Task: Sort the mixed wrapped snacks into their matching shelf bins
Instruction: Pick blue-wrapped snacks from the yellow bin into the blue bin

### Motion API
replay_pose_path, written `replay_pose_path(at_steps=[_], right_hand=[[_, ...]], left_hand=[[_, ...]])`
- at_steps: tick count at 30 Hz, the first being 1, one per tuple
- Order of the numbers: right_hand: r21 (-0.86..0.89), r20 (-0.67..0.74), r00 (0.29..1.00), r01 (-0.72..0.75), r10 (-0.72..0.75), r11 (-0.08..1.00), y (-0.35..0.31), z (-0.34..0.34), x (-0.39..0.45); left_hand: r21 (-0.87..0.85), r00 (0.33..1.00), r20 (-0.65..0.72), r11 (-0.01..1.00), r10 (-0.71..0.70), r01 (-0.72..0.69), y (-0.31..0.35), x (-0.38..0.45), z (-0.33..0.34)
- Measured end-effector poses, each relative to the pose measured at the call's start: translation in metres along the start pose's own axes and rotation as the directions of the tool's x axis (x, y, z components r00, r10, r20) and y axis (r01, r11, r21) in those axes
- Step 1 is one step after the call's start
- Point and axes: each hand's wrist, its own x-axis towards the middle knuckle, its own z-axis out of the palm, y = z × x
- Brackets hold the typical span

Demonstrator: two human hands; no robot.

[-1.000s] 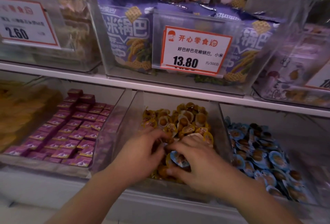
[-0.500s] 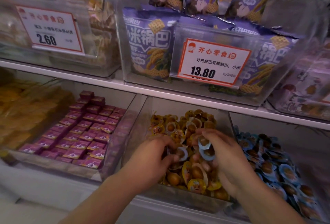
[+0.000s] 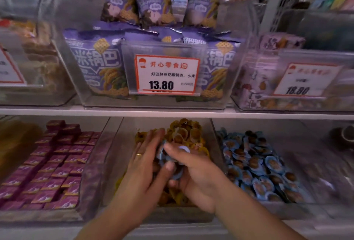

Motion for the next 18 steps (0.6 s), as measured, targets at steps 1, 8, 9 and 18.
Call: replay_pose_path(at_steps=[1,8,9,18], right_hand=[[-0.041,-0.016,1.000,0.021,-0.022,0.999,-0.001,-0.003,-0.002],[-0.163,0.004,0.989,0.145,-0.146,0.976,-0.012,-0.016,-0.030],[-0.203,0.007,0.980,0.198,-0.201,0.959,-0.012,-0.016,-0.034],[-0.693,-0.261,0.682,0.361,-0.683,0.625,-0.053,-0.091,-0.039]], left_hand=[[0.054,0.999,0.016,0.998,0.028,-0.029,0.001,-0.001,0.000],[0.180,0.974,0.184,0.970,0.132,-0.165,0.018,-0.004,0.002],[0.061,0.977,0.173,0.988,0.127,-0.139,0.022,-0.006,0.005],[0.250,0.995,0.040,0.965,-0.096,0.083,0.010,0.005,0.032]])
